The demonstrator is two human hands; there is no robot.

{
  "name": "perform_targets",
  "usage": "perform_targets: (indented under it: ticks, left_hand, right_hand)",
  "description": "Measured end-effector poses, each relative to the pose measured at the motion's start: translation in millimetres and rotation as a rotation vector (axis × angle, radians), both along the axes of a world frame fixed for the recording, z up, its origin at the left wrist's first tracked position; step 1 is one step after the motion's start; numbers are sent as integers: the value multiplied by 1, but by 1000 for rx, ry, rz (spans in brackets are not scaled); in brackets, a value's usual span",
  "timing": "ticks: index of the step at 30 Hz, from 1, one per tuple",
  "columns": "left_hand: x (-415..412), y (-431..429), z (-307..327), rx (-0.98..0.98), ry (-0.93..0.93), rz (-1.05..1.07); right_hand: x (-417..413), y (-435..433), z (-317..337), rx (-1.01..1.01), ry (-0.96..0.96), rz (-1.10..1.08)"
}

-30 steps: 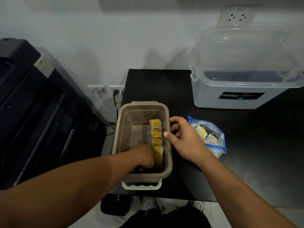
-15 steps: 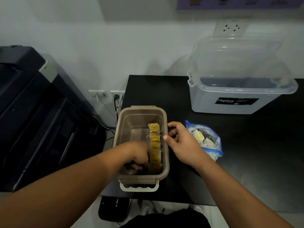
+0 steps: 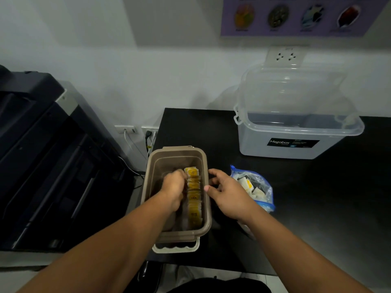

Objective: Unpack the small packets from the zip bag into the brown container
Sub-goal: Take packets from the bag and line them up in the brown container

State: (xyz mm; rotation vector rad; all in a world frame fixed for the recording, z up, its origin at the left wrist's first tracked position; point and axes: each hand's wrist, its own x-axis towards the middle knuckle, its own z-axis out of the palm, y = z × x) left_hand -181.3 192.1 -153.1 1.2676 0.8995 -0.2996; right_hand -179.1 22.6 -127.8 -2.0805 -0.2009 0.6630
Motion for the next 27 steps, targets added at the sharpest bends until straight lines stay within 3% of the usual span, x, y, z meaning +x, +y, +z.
perform_targets:
  ticks: [4,8,14,18,21,25,27]
  left_hand:
    - [6,-1,3,-55,-29,136]
    - [5,-4,5,-72,-15,43]
    - [0,-12,36,383,-121,-76]
    - [-7,-34,64,754,-336,-308]
    - [-3,-65,73,859,-496,-491]
    - [10,-105,60,891,-482,-886]
    - [20,-122,44,1019,-391,-1085]
  right_hand:
    - [-1,-5,7,-2,9,38]
    - [4,-22,6,30,-8,46]
    - [33,-81,13,-69,-204,-103]
    - [47,-114,10,-325,-230,-86]
    - [45,-123,1,-489,-223,35]
    - [38,-120,-18,-643,-206,171]
    - [37,-118,-21,-699,-191,195]
